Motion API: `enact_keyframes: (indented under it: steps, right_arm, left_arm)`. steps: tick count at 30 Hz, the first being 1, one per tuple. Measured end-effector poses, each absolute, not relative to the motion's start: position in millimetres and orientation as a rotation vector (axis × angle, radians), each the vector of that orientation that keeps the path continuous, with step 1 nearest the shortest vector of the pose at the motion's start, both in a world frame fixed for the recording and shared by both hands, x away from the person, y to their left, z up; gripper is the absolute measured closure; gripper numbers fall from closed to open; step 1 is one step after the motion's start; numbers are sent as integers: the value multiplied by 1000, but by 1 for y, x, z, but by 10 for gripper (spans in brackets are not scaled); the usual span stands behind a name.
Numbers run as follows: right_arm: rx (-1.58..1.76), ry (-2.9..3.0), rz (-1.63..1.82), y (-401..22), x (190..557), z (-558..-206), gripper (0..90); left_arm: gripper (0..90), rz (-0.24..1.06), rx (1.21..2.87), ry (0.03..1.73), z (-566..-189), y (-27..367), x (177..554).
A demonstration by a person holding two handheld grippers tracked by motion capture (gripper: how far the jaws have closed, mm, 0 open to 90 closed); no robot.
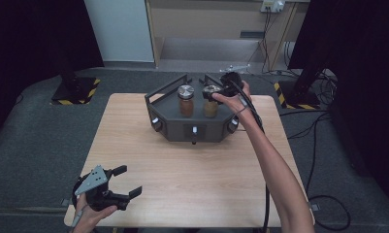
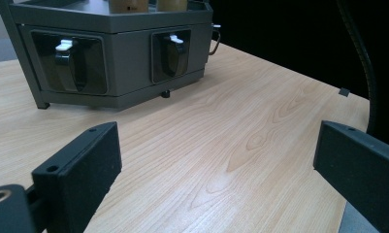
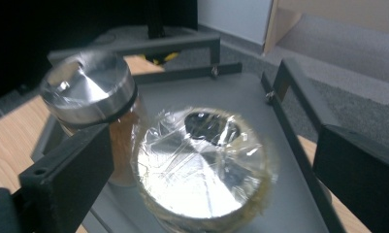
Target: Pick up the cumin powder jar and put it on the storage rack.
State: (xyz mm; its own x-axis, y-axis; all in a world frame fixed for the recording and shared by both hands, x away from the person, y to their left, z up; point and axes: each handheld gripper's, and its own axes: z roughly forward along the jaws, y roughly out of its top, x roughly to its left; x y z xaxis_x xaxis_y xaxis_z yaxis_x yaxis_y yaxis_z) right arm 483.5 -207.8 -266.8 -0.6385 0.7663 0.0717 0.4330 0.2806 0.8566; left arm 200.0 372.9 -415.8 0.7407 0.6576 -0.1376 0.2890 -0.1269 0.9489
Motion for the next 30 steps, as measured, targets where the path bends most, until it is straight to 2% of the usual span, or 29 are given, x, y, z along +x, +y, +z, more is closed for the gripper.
enact_keyframes:
  steps: [15,30]
  right_arm:
    - [988,2100,1485,-256,448,-249,16]
    - [757,2095,1644,-265,400,-251,18]
  left_arm:
    - [24,370,1702,783,-417,372,204]
    - [25,374,1712,791,-418,373,202]
